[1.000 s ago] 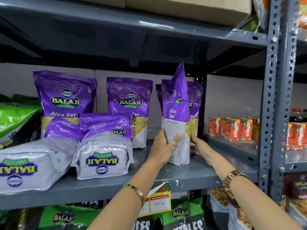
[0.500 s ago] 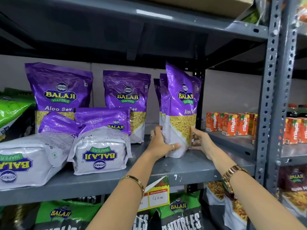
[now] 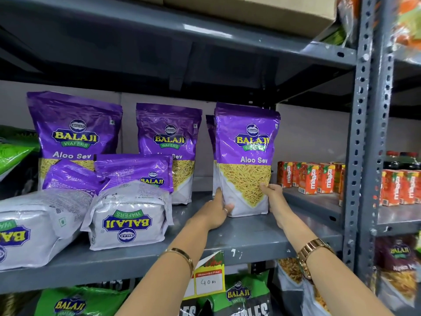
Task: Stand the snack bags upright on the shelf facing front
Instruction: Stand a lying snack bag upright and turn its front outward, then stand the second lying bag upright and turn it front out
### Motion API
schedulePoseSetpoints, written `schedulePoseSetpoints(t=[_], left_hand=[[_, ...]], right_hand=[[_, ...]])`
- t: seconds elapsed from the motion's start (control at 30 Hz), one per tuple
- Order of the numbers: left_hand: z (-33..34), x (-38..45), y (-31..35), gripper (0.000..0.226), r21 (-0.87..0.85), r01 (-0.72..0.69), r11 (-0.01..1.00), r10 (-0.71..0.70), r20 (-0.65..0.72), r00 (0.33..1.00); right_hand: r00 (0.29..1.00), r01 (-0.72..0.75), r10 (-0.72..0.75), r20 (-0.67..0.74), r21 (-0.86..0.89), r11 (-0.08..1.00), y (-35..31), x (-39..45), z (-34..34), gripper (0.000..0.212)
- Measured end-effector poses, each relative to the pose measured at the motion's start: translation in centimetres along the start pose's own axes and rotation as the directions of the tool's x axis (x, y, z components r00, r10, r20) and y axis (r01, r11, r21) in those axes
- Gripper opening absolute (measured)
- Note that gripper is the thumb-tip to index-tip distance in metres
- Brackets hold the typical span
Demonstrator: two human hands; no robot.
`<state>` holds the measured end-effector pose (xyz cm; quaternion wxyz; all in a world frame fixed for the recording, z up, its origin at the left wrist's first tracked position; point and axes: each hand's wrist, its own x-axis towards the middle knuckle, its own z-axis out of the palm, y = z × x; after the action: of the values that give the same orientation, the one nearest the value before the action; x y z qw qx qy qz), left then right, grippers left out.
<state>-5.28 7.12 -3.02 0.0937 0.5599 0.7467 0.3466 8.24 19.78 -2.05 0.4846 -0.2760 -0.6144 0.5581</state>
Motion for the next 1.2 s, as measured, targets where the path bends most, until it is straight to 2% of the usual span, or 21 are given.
schedulePoseSetpoints(t=[0.13, 0.23, 0.3, 0.57, 0.7, 0.77, 0.83, 0.9, 0.97, 1.03, 1.1, 1.13, 1.2], left_hand=[[0.0, -0.4, 0.4, 0.076, 0.051, 0.003, 0.999, -0.006, 0.062, 0.998], [0.2, -1.3, 0.8, 0.078, 0.108, -0.003, 0.994, -0.005, 0.077, 0.997], [0.3, -2.0, 1.1, 0.079, 0.122, -0.011, 0.993, -0.001, 0.095, 0.996], [0.7, -4.4, 2.6, 0.075, 0.135, -0.098, 0.986, 0.077, 0.152, 0.985], [0.7, -5.4, 3.1, 0.07, 0.109, -0.093, 0.99, 0.077, 0.139, 0.987], [0.4, -6.3, 3.3, 0.065, 0.074, -0.103, 0.992, 0.1, 0.046, 0.994], [-0.6, -7.0, 3.2, 0.054, 0.092, -0.132, 0.987, 0.144, -0.143, 0.979], [-2.3, -7.5, 3.2, 0.048, 0.139, -0.134, 0.981, 0.168, -0.275, 0.947], [-4.6, -8.1, 3.2, 0.047, 0.151, -0.139, 0.979, 0.18, -0.304, 0.936], [-7.2, -8.7, 3.3, 0.05, 0.16, -0.156, 0.975, 0.198, -0.297, 0.934], [-9.6, -9.4, 3.2, 0.049, 0.205, -0.139, 0.969, 0.2, -0.316, 0.927], [-10.8, -9.7, 3.0, 0.048, 0.222, -0.117, 0.968, 0.19, -0.345, 0.919], [-13.0, -10.5, 2.0, 0.05, 0.215, -0.036, 0.976, 0.126, -0.421, 0.898]], right_hand=[[0.995, -0.015, 0.021, -0.094, 0.062, 0.998, -0.7, -0.7, -0.3, 0.062], [1.0, -0.006, 0.007, 0.011, -0.058, 0.998, -1.2, -2.1, -0.8, 0.049], [1.0, 0.02, -0.019, 0.014, -0.095, 0.995, -1.7, -3.3, -1.4, 0.042], [0.996, 0.019, -0.029, -0.087, -0.104, 0.994, -2.2, -5.8, -4.0, 0.048], [0.979, 0.067, -0.102, -0.174, -0.195, 0.979, -1.8, -6.5, -3.7, 0.049], [0.917, 0.144, -0.228, -0.328, -0.261, 0.954, -1.5, -7.6, -3.0, 0.051], [0.764, 0.299, -0.465, -0.448, -0.393, 0.869, -1.7, -9.1, -1.9, 0.044], [0.593, 0.448, -0.711, -0.379, -0.578, 0.682, -2.3, -10.2, -0.5, 0.031], [0.507, 0.55, -0.821, -0.263, -0.635, 0.543, -3.3, -11.1, 1.5, 0.025], [0.515, 0.597, -0.832, -0.208, -0.61, 0.522, -4.1, -11.6, 3.8, 0.023], [0.558, 0.63, -0.815, -0.155, -0.56, 0.538, -4.6, -11.9, 6.2, 0.022], [0.609, 0.626, -0.781, -0.137, -0.522, 0.579, -4.8, -12.0, 7.4, 0.021], [0.768, 0.543, -0.636, -0.083, -0.443, 0.713, -5.0, -11.9, 9.8, 0.02]])
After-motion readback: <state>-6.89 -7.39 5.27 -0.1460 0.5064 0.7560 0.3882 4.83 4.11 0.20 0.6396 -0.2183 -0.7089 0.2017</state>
